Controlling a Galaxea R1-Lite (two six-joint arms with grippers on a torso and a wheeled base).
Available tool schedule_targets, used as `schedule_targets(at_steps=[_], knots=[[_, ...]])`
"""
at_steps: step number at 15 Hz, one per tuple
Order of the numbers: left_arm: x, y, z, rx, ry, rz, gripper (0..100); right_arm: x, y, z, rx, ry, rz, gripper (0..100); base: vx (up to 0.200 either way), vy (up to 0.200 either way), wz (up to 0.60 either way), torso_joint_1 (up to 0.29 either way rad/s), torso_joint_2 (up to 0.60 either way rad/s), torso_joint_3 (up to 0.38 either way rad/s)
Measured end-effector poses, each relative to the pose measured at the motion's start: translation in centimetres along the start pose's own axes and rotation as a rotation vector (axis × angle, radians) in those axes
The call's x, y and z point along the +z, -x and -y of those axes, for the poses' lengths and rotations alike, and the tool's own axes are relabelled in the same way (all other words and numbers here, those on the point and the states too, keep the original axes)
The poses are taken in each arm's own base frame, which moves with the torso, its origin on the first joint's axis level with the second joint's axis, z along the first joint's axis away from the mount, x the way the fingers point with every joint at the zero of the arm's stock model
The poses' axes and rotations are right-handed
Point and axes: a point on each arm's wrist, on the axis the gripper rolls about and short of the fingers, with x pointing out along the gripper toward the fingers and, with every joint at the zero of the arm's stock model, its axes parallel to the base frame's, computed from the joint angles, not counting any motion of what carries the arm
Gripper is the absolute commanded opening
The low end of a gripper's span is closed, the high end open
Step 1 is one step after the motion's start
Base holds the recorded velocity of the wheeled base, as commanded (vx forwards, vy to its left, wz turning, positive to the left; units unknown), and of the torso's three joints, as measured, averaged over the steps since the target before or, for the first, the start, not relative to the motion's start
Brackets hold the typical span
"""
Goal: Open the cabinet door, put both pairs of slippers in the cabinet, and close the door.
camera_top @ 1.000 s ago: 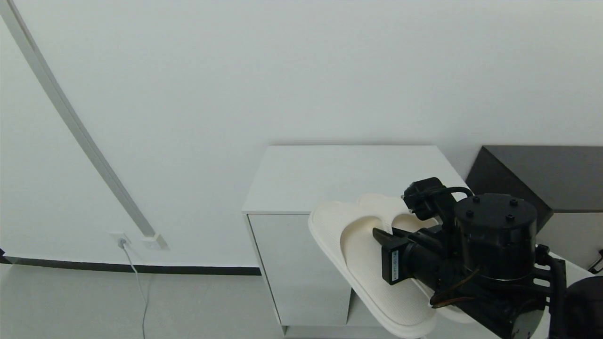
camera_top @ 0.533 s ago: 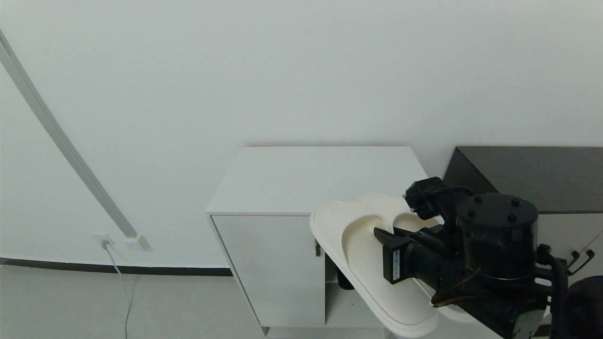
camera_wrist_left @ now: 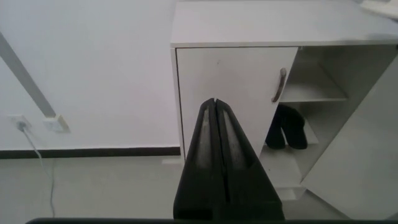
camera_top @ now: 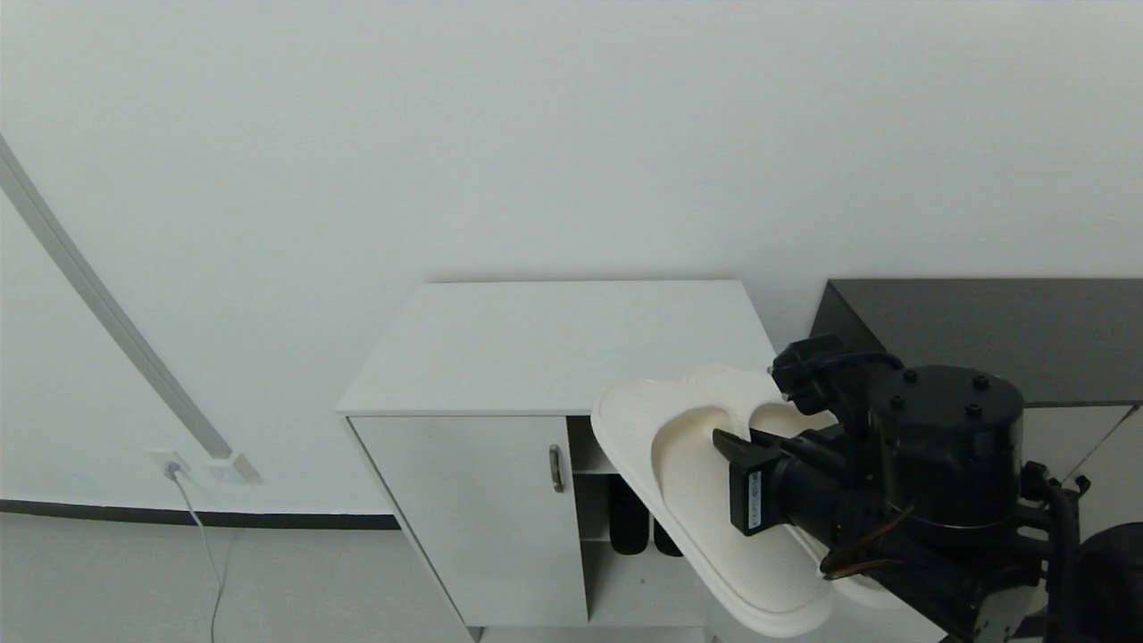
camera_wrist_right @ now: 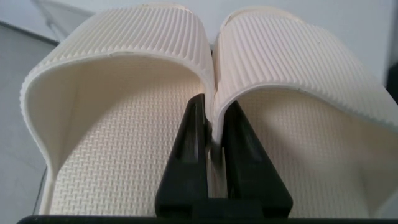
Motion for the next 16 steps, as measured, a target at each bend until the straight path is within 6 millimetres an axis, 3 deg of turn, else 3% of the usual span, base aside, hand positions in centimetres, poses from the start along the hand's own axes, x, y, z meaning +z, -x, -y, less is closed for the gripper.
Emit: schedule_targets(at_steps=[5,8,16], knots=[[0.00,0.00,0.00,-0.001,0.003,0.000,0,-0.04,-0.01,0.03,-0.001,0.005,-0.001,0,0.000,0.000,0.00,0.000,0.00,0.000],[0.00,0.00,0.00,-0.002,0.004,0.000,0,-0.06,-0.02,-0.02,0.002,0.006,-0.002,0,-0.200,0.000,0.00,0.006,0.00,-0.002],[0.00,0.00,0.00,-0.002,0.004,0.000,0,-0.20,0.01,-0.03,0.004,0.008,-0.007,0,0.000,0.000,0.00,0.000,0.00,0.000]])
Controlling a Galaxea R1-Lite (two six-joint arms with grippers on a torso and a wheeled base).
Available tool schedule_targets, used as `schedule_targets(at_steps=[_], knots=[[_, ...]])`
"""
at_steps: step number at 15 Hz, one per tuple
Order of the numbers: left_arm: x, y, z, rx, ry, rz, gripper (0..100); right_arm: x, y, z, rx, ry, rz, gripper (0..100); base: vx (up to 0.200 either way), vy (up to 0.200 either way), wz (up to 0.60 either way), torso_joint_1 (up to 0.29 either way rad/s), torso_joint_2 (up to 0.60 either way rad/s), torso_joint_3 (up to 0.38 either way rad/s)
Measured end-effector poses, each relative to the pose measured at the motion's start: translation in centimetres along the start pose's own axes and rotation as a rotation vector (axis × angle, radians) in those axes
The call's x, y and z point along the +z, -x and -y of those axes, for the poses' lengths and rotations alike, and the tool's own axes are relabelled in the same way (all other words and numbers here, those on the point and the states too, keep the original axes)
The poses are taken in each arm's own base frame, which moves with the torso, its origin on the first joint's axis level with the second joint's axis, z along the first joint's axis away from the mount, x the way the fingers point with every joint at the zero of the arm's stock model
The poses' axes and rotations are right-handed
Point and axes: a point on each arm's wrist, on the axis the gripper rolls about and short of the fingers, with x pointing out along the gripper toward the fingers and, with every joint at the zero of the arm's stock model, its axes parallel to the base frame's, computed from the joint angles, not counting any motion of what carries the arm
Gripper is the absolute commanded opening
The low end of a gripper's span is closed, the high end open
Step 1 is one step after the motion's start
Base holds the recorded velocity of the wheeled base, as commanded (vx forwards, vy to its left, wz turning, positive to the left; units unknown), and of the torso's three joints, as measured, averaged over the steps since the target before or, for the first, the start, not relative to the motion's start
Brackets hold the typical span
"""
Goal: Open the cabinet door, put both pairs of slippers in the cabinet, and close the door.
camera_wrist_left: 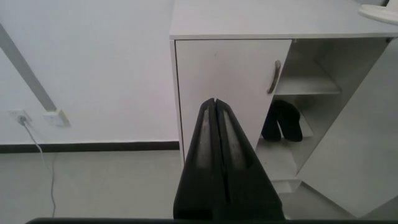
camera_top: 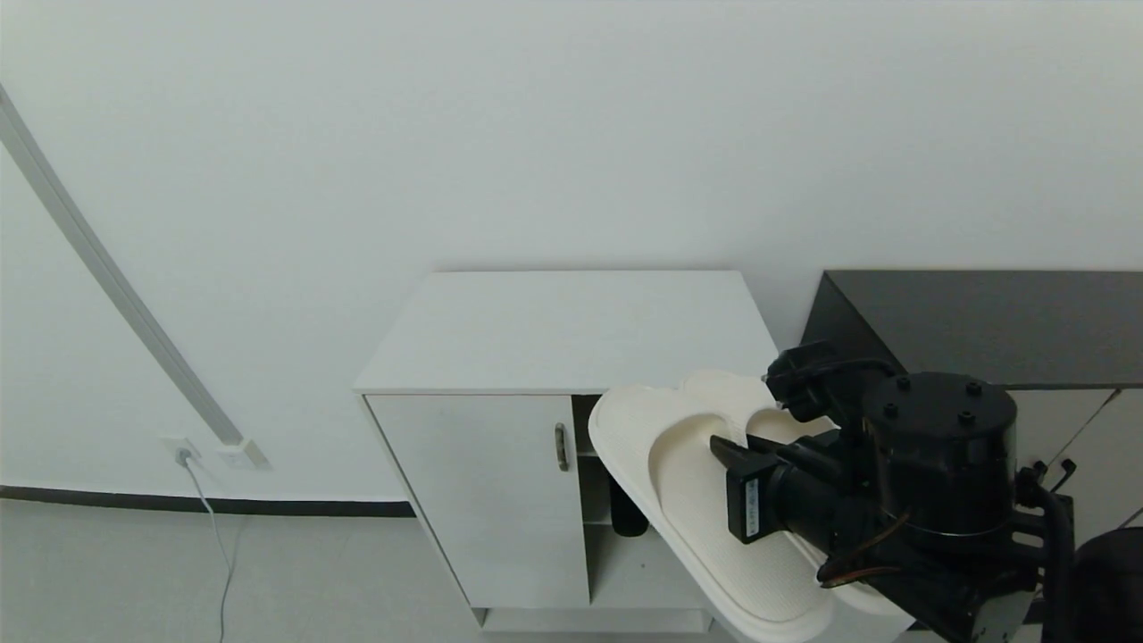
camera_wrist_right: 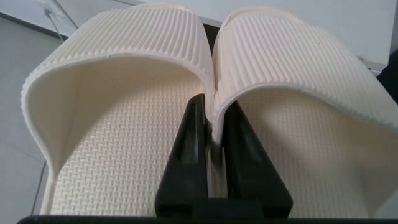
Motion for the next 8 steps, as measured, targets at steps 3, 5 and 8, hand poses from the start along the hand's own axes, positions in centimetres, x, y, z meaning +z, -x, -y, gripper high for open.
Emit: schedule_targets(at_steps=[3,5,8], knots=[[0.0,0.0,0.0,0.000,0.000,0.000,0,-0.4,0.0,0.1,-0.001,0.004,-0.013,0,0.000,0.000,0.00,0.000,0.00,0.000],[0.0,0.0,0.0,0.000,0.000,0.000,0,-0.7,-0.2,0.0,-0.003,0.009,-0.024,0,0.000,0.000,0.00,-0.013,0.03,0.023],[0.0,0.0,0.0,0.000,0.000,0.000,0,-1.1,-0.2,0.0,-0.006,0.015,-0.036,0,0.000,0.000,0.00,-0.141,0.32,0.173]])
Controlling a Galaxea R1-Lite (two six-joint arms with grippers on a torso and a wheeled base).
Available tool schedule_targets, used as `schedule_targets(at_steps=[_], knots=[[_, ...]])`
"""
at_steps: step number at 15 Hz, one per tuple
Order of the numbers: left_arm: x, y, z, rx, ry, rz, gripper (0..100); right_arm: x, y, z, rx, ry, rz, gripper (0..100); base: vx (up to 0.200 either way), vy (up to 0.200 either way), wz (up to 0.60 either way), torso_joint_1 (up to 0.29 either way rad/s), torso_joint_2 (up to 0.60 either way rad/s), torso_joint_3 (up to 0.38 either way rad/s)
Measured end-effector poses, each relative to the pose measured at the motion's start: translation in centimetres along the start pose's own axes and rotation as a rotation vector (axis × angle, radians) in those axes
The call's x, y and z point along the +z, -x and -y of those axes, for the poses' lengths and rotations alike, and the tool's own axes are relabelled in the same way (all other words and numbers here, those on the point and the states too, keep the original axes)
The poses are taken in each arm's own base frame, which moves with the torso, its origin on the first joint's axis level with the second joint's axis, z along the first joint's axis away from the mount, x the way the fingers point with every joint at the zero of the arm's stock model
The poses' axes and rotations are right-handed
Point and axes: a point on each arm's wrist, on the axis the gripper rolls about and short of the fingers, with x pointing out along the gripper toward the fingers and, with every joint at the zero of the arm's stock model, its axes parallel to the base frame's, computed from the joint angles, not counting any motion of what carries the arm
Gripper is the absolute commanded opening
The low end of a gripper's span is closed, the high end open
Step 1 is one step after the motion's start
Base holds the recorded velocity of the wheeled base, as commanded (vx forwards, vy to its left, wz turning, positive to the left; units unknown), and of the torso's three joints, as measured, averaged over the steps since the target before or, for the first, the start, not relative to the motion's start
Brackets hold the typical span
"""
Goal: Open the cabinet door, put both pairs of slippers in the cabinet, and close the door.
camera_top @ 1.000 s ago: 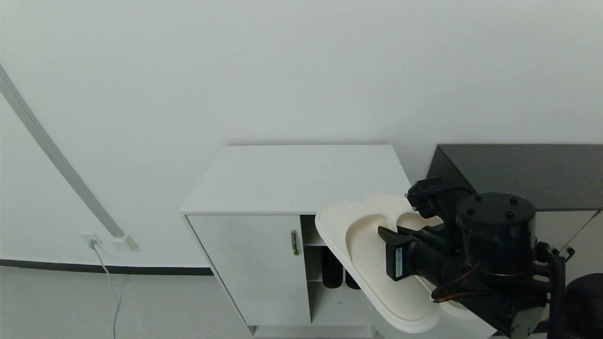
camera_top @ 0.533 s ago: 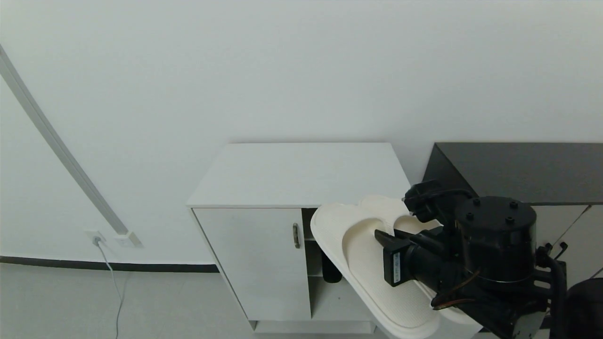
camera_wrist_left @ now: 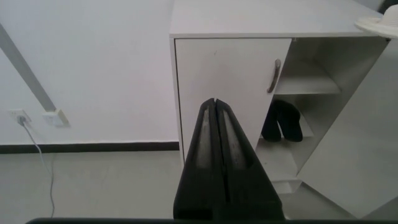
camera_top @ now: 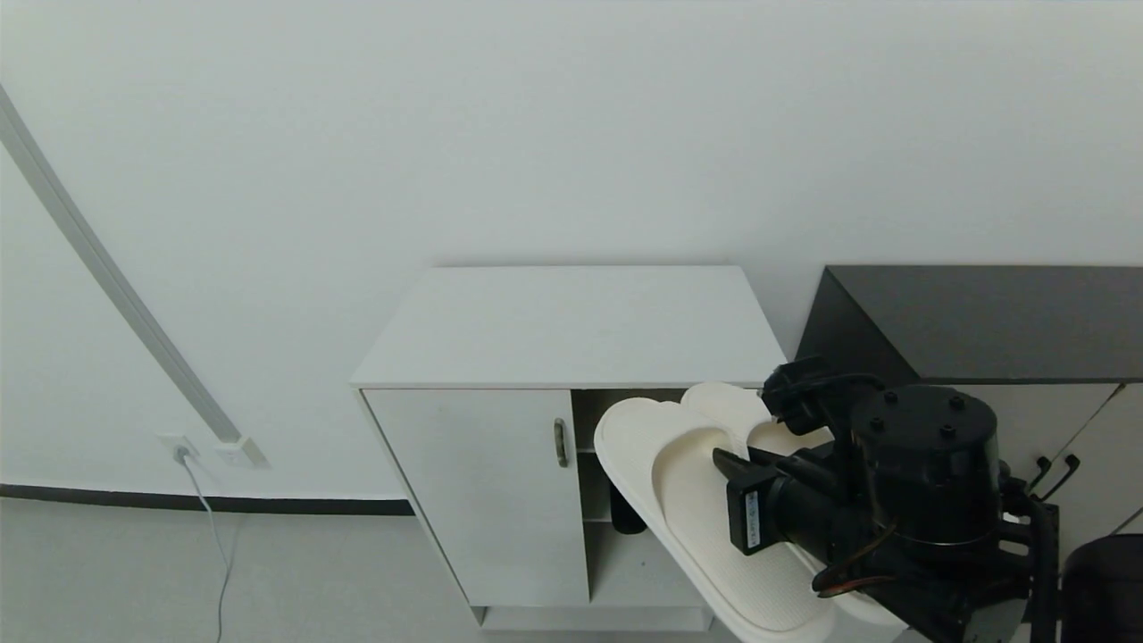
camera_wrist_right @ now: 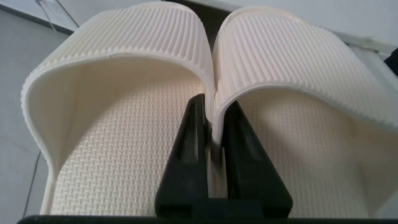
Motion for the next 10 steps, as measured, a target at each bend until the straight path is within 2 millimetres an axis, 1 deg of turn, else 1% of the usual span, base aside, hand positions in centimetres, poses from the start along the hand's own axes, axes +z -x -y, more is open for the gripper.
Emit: schedule_targets(at_steps=[6,10], knots=[[0.00,0.00,0.00,0.000,0.000,0.000,0,-0.39,0.28,0.03,0.002,0.007,-0.011,0,0.000,0.000,0.00,-0.162,0.37,0.206],[0.00,0.00,0.00,0.000,0.000,0.000,0,-0.38,0.37,-0.05,0.006,0.008,-0.010,0,0.000,0.000,0.00,-0.216,0.52,0.293]])
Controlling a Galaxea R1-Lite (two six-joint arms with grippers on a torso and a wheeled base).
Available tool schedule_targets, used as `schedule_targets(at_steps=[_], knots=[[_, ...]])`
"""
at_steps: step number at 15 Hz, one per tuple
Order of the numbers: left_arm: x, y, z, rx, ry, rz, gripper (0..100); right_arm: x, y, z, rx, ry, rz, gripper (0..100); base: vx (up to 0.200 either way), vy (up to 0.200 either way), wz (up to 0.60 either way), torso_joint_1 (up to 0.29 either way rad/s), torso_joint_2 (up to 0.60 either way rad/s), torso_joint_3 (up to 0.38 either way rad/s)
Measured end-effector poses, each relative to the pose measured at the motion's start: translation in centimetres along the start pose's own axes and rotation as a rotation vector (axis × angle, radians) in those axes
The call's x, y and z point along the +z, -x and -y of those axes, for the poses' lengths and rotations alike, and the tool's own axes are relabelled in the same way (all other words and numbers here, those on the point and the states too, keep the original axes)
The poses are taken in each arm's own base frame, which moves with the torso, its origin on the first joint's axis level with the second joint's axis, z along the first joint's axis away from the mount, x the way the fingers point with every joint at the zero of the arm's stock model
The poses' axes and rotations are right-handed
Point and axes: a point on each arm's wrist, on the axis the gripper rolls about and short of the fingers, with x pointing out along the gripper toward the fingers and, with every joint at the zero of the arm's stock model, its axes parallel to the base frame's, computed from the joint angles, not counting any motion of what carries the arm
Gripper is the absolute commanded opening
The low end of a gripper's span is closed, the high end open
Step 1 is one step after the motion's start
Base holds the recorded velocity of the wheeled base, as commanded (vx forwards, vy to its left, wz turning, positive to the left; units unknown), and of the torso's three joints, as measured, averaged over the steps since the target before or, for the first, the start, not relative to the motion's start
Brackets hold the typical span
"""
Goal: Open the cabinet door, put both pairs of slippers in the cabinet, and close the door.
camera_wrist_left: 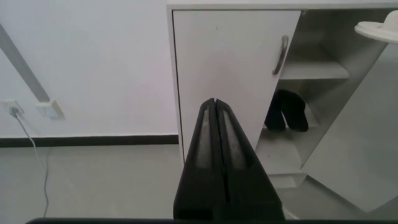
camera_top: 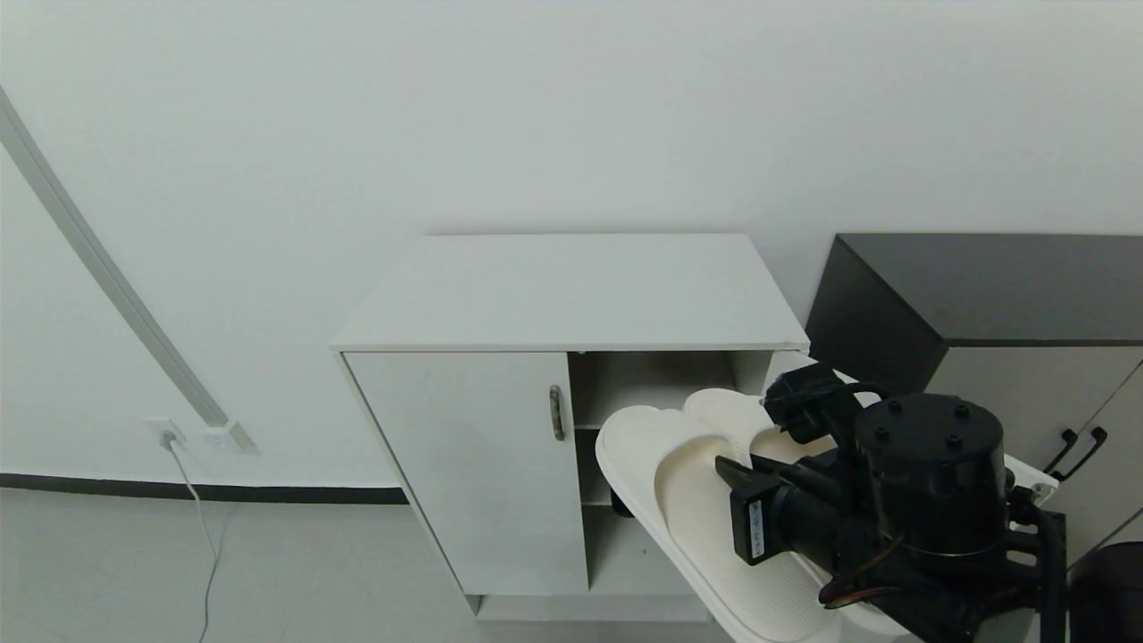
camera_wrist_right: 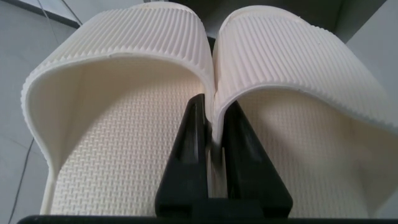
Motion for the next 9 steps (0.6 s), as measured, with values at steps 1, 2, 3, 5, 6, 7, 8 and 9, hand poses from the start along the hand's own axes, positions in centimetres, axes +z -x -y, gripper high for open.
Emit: schedule_targets(at_steps=[1,2,3,5,6,7,8,9], knots=[[0.00,0.00,0.00,0.000,0.000,0.000,0,-0.01,0.00,0.00,0.000,0.000,-0.001,0,0.000,0.000,0.00,-0.232,0.54,0.310],[0.00,0.00,0.00,0.000,0.000,0.000,0,-0.01,0.00,-0.02,0.000,0.001,-0.001,0,0.000,0.000,0.00,-0.227,0.55,0.315],[0.00,0.00,0.00,0.000,0.000,0.000,0,-0.03,0.00,-0.04,0.001,0.001,-0.002,0,0.000,0.000,0.00,-0.222,0.53,0.310],[0.00,0.00,0.00,0.000,0.000,0.000,0,-0.07,-0.03,-0.06,0.001,0.002,-0.003,0,0.000,0.000,0.00,-0.215,0.54,0.325],[0.00,0.00,0.00,0.000,0.000,0.000,0,-0.08,-0.04,-0.06,0.001,0.002,-0.003,0,0.000,0.000,0.00,-0.203,0.52,0.320],[0.00,0.00,0.00,0.000,0.000,0.000,0,-0.08,-0.04,-0.06,0.001,0.003,-0.004,0,0.000,0.000,0.00,-0.198,0.52,0.315],[0.00,0.00,0.00,0.000,0.000,0.000,0,-0.08,-0.03,-0.08,0.002,0.002,-0.004,0,0.000,0.000,0.00,-0.198,0.52,0.325],[-0.01,0.00,0.00,0.000,0.000,-0.001,0,-0.10,-0.01,-0.11,0.003,0.003,-0.004,0,0.000,0.000,0.00,-0.188,0.51,0.315]])
